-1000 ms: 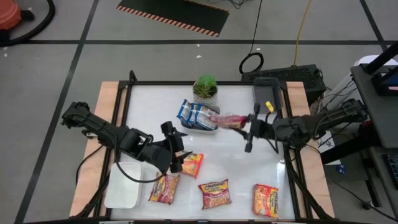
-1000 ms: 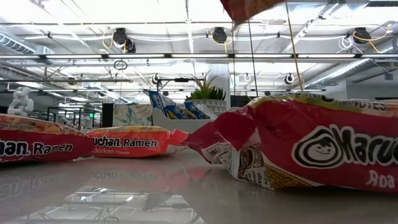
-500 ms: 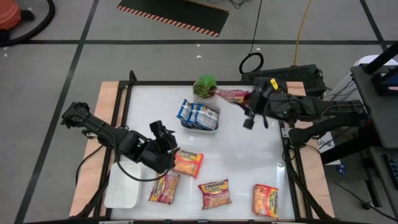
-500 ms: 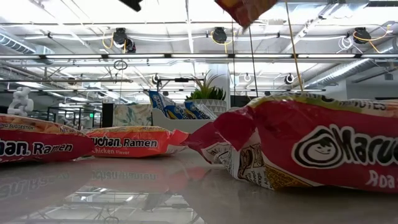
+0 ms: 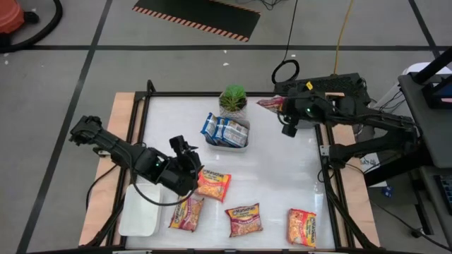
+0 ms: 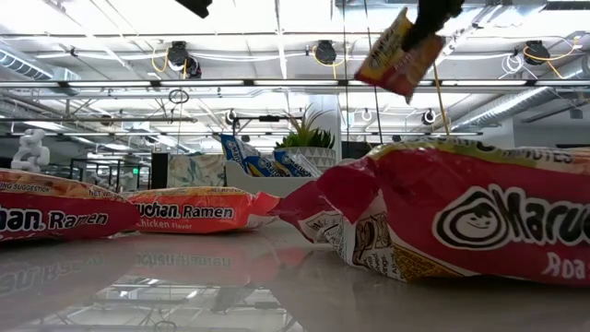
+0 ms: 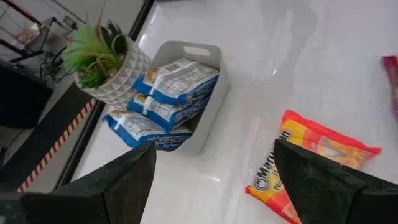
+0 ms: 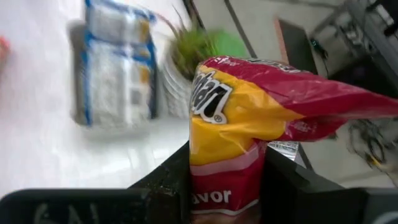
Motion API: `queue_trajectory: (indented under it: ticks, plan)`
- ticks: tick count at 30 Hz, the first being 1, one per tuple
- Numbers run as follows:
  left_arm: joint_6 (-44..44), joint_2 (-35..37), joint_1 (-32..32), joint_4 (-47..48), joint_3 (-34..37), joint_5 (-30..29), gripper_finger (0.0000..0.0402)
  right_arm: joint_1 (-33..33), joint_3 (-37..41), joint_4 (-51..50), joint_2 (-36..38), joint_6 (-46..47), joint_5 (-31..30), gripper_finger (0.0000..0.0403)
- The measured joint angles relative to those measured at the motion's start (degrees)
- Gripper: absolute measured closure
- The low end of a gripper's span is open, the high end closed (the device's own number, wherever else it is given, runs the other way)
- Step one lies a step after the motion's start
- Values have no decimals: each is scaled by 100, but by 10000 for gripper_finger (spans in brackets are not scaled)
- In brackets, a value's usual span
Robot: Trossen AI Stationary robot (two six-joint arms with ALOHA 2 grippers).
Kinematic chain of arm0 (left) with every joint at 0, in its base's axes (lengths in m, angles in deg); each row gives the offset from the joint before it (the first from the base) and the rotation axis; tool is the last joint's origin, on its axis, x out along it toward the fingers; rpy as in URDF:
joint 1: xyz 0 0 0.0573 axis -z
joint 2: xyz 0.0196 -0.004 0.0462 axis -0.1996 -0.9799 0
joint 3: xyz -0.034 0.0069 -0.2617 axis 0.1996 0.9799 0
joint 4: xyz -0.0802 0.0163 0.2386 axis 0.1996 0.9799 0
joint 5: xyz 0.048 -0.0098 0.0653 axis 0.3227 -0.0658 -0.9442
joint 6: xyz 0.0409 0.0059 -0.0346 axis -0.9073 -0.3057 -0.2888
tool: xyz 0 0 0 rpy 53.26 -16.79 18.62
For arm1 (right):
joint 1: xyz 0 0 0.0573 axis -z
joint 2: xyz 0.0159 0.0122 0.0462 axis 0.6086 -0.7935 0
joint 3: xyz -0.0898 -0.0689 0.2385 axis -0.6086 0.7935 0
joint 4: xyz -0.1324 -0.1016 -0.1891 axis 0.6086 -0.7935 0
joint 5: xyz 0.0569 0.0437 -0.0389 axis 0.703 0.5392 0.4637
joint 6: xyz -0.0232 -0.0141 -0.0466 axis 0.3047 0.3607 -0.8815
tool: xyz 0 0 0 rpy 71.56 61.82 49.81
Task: Sort Maruchan noodles
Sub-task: Put the right red noodle pack into the black bin
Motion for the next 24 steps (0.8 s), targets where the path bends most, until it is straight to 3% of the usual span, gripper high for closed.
queue_trajectory:
  ticks: [7, 24]
  plan:
    - [2, 0, -160, -48, 4, 1, 73, 817, 0, -624, -255, -507, -40, 284]
    - [41, 0, -143, -68, 232, 4, 73, 2614, 0, -1468, -1489, -3325, -493, 284]
